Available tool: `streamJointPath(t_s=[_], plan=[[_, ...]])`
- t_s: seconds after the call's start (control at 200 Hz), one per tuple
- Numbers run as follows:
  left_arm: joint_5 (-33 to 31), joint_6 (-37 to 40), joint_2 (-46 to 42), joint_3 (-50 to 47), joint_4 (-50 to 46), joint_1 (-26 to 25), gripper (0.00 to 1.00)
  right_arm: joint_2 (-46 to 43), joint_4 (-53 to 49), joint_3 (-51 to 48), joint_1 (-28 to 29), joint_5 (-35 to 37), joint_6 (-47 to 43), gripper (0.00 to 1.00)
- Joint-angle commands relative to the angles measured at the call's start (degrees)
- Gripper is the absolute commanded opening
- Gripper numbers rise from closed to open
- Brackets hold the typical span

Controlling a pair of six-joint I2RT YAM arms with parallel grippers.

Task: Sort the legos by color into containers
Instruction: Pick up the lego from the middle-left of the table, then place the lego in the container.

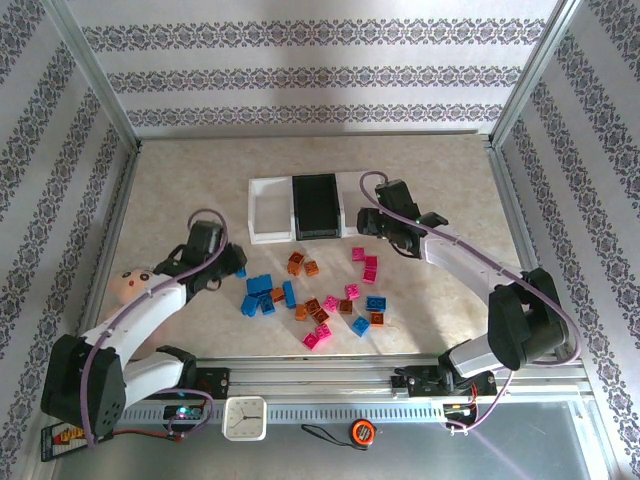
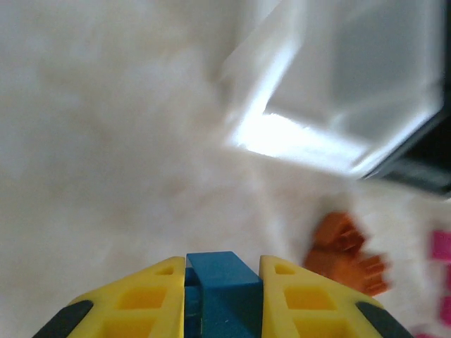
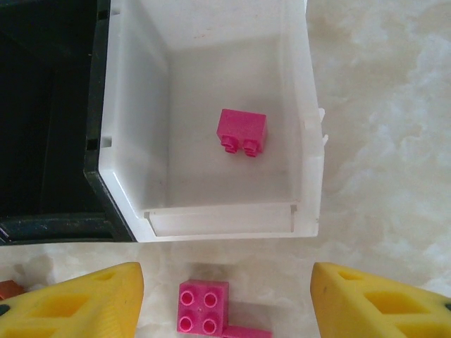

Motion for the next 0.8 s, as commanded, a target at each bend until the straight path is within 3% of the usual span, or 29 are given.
streamJointPath(t_s=[0.0, 0.27, 0.5, 0.635, 0.794], plan=[[1.39, 2.53, 5.27, 7.10, 1.32, -0.51, 0.21, -2.59, 0.53, -2.41, -0.29, -0.19, 1.22, 0.64], [0.34, 4.58, 25.62, 24.20, 6.82, -2.86, 0.20, -5.81, -0.55, -6.54, 0.06, -0.25, 2.05, 0.64], [-2.49, 6.57, 39.09, 36.92, 3.18, -2.75, 0.20, -9.17, -2.06, -9.95, 1.54, -0.53, 2.70, 0.65], [-1.61, 6.83, 41.05, 40.90, 1.83, -2.65, 0.38, -11.14, -2.79, -11.78, 2.12, -1.61, 3.02, 0.67], [-0.75, 7.20, 36.46, 41.43, 1.71, -2.60, 0.57, -12.31, -3.80, -12.75, 2.39, -2.03, 2.85, 0.67]])
